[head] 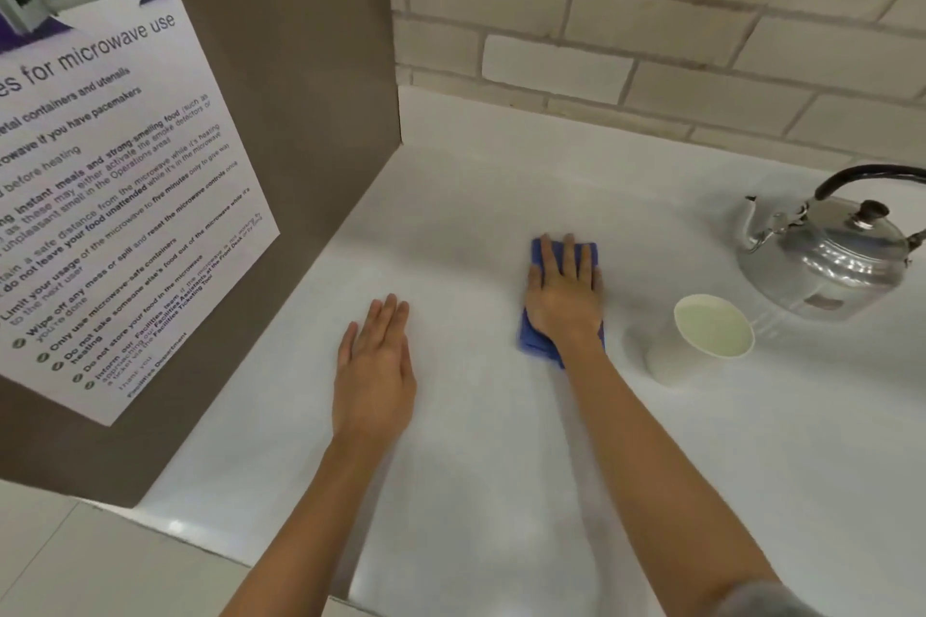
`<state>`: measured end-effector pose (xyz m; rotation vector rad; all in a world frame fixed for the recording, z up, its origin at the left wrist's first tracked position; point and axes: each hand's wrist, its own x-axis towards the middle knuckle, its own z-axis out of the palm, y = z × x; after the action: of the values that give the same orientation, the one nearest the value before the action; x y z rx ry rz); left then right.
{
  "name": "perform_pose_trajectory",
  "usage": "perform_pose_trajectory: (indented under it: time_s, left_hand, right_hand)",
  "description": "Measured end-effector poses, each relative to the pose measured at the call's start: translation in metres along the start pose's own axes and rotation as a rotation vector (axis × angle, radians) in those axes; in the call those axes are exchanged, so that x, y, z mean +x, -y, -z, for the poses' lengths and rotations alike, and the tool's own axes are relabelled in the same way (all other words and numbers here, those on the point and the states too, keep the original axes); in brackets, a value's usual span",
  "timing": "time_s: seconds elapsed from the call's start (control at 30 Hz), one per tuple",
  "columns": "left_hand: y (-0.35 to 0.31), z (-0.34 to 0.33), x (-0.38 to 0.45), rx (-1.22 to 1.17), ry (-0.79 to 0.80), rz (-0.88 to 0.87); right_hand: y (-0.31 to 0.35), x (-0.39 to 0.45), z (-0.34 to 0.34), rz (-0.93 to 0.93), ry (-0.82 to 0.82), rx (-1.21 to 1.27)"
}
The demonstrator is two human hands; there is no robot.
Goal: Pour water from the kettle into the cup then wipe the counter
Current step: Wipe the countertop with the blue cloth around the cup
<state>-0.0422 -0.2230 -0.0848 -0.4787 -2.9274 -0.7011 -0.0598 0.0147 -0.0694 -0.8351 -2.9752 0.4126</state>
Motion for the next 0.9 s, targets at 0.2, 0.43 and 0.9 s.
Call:
perform_pose_trajectory:
  time_s: [0.2,0.43,0.9]
  left_hand:
    - [0.0,0.002,-0.001,-0.009,-0.023,0.027]
    - [0.005,0.005,-0.007,0.024,-0.022,0.045]
    - [0.014,0.014,-0.025,-0.01,0.018,0.004]
  right_hand:
    - [0.059,-0.02,-0.022,0.468,0.091,-0.047]
    - [0.029,0.003,-0.006,0.188,0.06,-0.001]
    - [0.024,-0.03,0.002,0.23,0.071,-0.102]
